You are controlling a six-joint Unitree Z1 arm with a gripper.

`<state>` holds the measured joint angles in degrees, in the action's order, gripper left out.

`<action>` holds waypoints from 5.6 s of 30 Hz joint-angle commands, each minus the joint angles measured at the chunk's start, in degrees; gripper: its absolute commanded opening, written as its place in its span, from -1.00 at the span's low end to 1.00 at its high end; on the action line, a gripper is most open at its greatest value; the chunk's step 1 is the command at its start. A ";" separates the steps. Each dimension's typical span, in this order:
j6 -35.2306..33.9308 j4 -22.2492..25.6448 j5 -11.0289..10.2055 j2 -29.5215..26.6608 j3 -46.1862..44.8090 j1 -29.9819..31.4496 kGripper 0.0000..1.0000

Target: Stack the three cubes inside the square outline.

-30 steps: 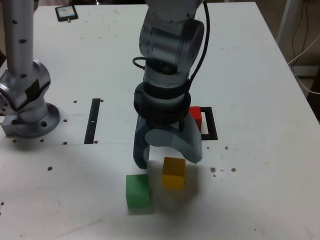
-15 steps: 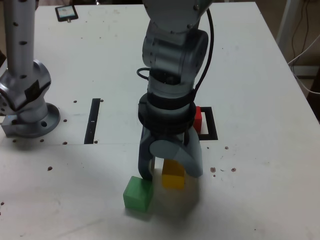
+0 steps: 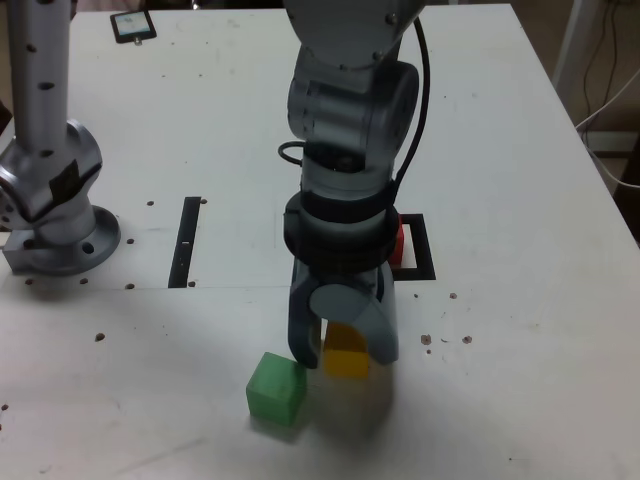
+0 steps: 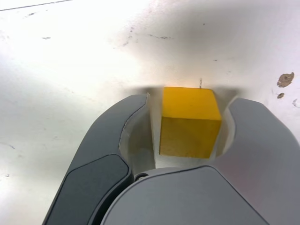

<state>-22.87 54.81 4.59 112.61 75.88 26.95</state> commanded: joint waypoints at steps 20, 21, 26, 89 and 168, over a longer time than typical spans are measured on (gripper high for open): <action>2.13 8.07 -5.60 -4.92 3.72 -1.51 -0.70; 2.13 10.28 -6.51 -6.04 4.68 -1.86 -0.69; 3.38 19.49 -10.07 -10.26 11.19 -4.99 -0.69; 23.64 16.30 -4.19 -0.39 13.85 -23.77 -0.60; -4.65 7.17 -3.79 -6.51 -2.57 18.14 0.98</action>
<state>-27.43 61.47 1.37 106.28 73.06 44.97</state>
